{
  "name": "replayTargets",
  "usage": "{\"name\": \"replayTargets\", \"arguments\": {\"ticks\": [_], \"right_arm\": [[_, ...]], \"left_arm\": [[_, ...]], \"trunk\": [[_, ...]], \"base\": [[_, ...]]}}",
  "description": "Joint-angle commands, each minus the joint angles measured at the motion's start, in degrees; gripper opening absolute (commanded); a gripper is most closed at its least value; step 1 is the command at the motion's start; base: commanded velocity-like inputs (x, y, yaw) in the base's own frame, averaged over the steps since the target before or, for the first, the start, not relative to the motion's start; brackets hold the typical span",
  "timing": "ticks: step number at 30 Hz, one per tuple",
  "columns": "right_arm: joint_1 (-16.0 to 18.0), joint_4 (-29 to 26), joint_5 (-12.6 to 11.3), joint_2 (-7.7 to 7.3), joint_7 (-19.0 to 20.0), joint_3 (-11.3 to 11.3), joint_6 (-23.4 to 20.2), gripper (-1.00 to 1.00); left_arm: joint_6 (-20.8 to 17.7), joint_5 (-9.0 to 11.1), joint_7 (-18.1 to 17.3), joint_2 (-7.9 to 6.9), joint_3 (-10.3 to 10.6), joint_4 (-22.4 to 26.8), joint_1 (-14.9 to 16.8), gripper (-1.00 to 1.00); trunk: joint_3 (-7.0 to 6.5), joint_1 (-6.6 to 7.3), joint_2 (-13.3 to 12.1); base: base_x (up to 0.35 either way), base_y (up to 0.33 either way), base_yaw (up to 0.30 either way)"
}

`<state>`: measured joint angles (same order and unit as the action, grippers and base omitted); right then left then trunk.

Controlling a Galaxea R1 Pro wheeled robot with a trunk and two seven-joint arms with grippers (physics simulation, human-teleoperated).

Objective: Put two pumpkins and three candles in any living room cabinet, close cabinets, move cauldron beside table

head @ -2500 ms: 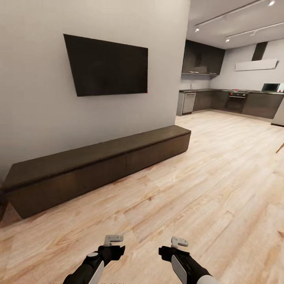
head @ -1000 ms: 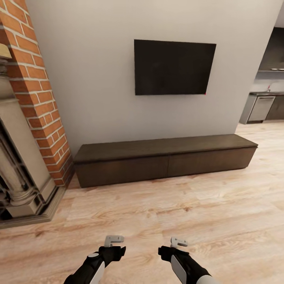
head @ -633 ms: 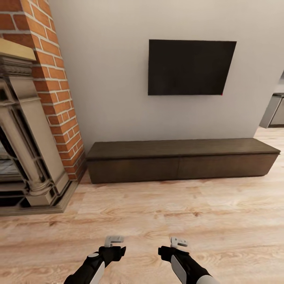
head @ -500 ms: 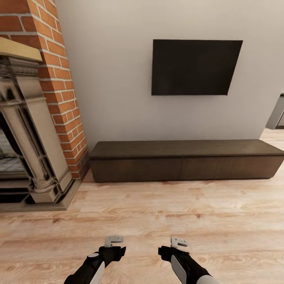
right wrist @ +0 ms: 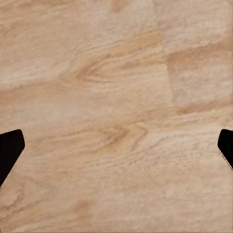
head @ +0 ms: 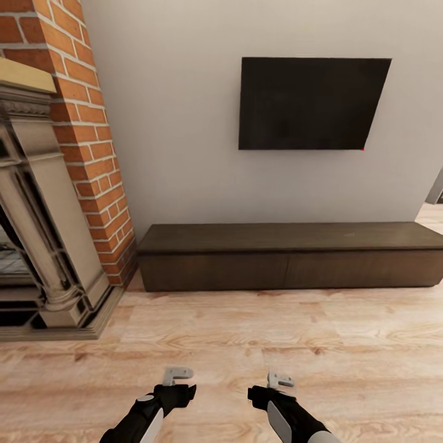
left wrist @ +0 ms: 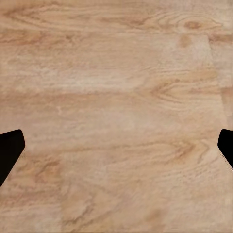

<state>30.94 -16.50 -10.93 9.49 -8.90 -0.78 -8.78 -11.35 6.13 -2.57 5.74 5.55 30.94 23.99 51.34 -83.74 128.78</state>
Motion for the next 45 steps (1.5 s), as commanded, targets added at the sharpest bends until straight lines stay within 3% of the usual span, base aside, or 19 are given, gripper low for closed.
{"name": "replayTargets", "arguments": {"ticks": [1,11,14,17,21,33,37,39,40,43,44,45], "right_arm": [[0.0,-0.1,-0.5,0.0,-0.3,-0.1,0.1,1.0],[0.0,0.1,-0.8,0.02,-0.7,0.2,8.9,1.0],[-0.2,0.2,-2.9,-0.04,-0.8,0.4,14.1,1.0],[-0.2,0.2,-5.8,-0.13,-0.7,0.4,16.2,1.0],[-0.3,0.2,-8.5,-0.27,-0.7,0.4,17.1,1.0],[-0.3,2.6,-9.2,-0.31,-0.3,0.4,17.5,1.0],[-0.3,3.6,-9.3,-0.41,-0.2,0.4,17.7,1.0],[-0.3,3.6,-9.3,-0.42,-0.2,0.4,18.1,1.0],[-0.2,3.5,-9.3,-0.46,-0.2,0.4,18.0,1.0],[-0.2,3.4,-9.3,-0.45,1.4,0.6,15.8,1.0],[-0.2,3.4,-9.3,-0.45,2.3,0.6,15.1,1.0],[-0.2,3.3,-9.5,-0.45,4.9,0.8,13.8,1.0]], "left_arm": [[-0.3,0.6,0.0,-0.03,0.2,0.1,0.0,1.0],[-0.3,0.5,0.0,-0.09,0.2,0.2,0.0,1.0],[-0.3,0.5,0.0,-0.24,0.1,0.5,0.0,1.0],[-0.3,0.5,-0.1,-0.33,0.1,0.6,0.0,1.0],[-0.3,0.5,-0.1,-0.37,0.1,0.7,0.0,1.0],[-0.3,0.6,-0.2,-0.56,0.0,1.1,0.0,1.0],[-1.0,1.7,-1.7,-2.38,-1.1,5.8,-0.2,1.0],[-2.8,2.9,-2.9,-3.26,-1.4,9.4,-0.3,1.0],[-5.6,3.7,-3.8,-3.78,-1.5,12.3,-0.3,1.0],[-20.7,5.7,-5.9,-5.45,-1.7,24.3,-0.3,1.0],[-23.4,5.9,-6.2,-5.84,-1.7,26.6,-0.3,1.0],[-28.4,6.3,-7.1,-6.7,-1.8,31.0,-0.3,1.0]], "trunk": [[0.06,-0.02,0.0],[0.06,-0.02,0.0],[0.06,-0.02,0.0],[0.06,-0.02,0.0],[0.06,-0.02,0.0],[0.06,-0.02,0.0],[0.06,-0.02,0.0],[0.06,-0.02,0.0],[0.06,-0.02,0.0],[0.06,-0.02,0.0],[0.06,-0.02,0.0],[0.06,-0.02,0.0]], "base": [[0.269,0.0,0.0],[0.118,0.0,0.0],[0.007,0.0,0.0],[0.002,0.0,0.0],[0.0,0.0,0.0],[0.0,0.0,0.0],[0.0,0.0,0.0],[0.0,0.0,0.0],[0.0,0.0,0.0],[0.0,0.0,0.0],[0.0,0.0,0.0],[0.0,0.0,0.0]]}}
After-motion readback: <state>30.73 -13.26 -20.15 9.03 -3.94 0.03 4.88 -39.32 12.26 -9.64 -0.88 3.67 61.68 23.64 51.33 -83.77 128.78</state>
